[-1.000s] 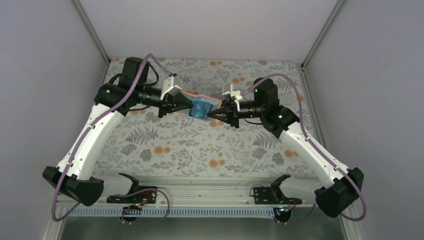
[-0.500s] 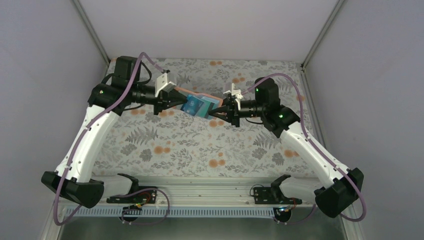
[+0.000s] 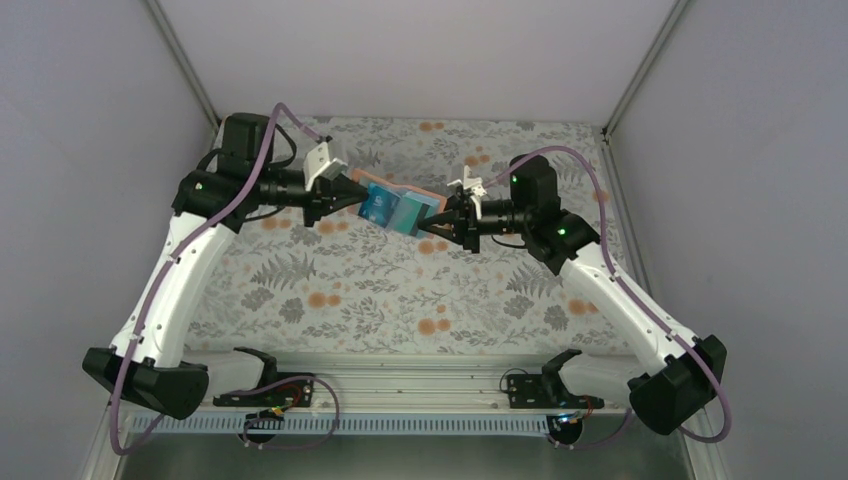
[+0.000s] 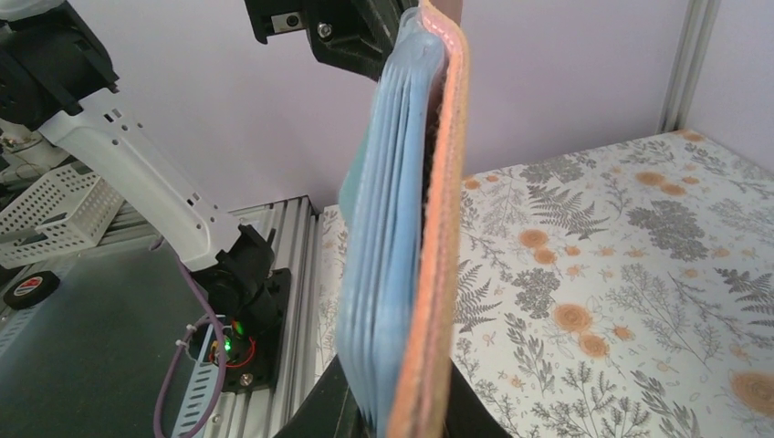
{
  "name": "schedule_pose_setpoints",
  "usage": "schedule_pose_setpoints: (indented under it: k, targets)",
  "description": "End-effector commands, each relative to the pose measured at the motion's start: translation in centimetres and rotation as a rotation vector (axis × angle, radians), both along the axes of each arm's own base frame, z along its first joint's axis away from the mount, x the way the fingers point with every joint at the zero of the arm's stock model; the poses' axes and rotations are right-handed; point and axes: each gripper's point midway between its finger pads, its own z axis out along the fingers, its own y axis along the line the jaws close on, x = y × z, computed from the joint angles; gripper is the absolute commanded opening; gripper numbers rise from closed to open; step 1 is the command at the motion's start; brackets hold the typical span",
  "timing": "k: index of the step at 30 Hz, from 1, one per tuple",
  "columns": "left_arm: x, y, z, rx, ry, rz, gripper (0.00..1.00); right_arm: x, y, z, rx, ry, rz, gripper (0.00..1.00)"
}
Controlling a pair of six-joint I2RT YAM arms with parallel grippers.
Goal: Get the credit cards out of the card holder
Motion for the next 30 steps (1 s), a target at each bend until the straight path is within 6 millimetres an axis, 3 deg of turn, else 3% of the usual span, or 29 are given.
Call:
schedule_pose_setpoints:
  k: [1, 8, 12, 16, 19, 23, 30]
  targets:
    - [2.1, 1.8, 1.5, 0.028, -0.08, 0.111, 0.02, -0.1, -0.4, 0.4, 0.003, -0.017, -0.01, 0.04]
    - [3.0, 3.9, 3.1, 0.029, -0.114, 0.175, 0.02, 1.4, -1.0, -0.3, -0.016, 0.015, -0.081, 0.04]
    - [4.5, 6.3, 1.3, 0.051, -0.067, 0.271, 0.02, 3.0, -1.8, -0.7, -0.025, 0.051, -0.169, 0.04]
    - [7.2, 10.1, -3.2, 0.038, 0.084, 0.402, 0.02, 5.1, -2.9, -1.2, -0.036, 0.119, -0.265, 0.04]
    - [9.2, 12.0, -9.2, 0.04, 0.271, 0.495, 0.02, 5.8, -3.2, -1.6, -0.051, 0.153, -0.294, 0.04]
    - [10.6, 12.5, -16.6, 0.059, 0.521, 0.554, 0.02, 6.0, -3.0, -2.0, -0.061, 0.181, -0.284, 0.04]
    - [12.1, 12.1, -24.6, 0.044, 0.842, 0.554, 0.02, 6.1, -2.3, -3.6, -0.082, 0.239, -0.242, 0.04]
